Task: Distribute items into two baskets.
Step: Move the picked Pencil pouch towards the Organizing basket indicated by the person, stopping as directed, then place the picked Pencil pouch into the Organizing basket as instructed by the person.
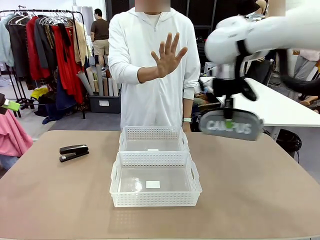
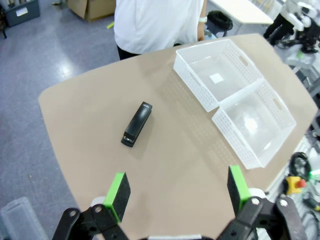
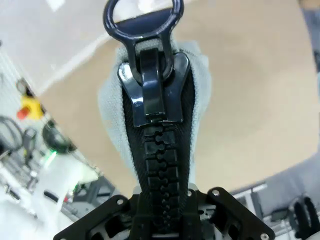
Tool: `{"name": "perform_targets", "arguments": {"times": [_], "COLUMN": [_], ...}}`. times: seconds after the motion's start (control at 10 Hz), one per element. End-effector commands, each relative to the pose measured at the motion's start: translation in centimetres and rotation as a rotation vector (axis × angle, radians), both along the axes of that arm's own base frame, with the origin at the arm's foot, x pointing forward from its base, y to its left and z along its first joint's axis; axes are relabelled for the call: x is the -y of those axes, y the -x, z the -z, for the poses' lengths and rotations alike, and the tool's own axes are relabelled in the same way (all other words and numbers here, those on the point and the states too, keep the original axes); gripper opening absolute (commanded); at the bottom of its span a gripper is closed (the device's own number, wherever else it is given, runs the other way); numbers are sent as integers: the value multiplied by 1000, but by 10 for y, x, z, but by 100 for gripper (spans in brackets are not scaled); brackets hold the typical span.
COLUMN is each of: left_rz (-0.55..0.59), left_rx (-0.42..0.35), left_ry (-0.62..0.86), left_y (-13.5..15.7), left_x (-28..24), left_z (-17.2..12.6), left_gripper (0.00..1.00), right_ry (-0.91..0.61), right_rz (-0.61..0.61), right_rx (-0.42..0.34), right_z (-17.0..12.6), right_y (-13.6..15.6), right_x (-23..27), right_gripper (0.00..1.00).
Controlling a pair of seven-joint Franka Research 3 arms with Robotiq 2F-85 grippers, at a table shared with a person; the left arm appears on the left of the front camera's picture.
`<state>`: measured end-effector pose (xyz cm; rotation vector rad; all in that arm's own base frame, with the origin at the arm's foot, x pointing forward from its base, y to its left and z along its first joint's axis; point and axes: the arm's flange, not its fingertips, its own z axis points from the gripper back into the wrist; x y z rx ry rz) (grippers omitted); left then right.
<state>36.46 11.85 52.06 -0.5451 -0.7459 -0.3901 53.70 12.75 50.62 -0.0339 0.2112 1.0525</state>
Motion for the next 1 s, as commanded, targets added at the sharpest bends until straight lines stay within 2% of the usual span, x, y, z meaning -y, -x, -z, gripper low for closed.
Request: {"name": "perform_targets", "arguments": {"times": [0.0,0.3,0.4,0.9], "left_rz": [2,2,2,2], "left_rx": [13,13,13,13], "left_ry": [14,14,14,14], "left_y": [-1,-1,-1,-1], "left_x": [0,0,0,0], "left_z": [0,0,0,0], "left_gripper": [100,100,100,100], "right_ry": [-37,-69,-16,-16], "right_rz": [-29,-7,14,14], "right_rx": [25,35,2,2], "right_z": [-1,4,-8,-8], "right_y": [49,72,64,64], "right_x": [27,44,43,43], "right_gripper": [0,0,0,0]}}
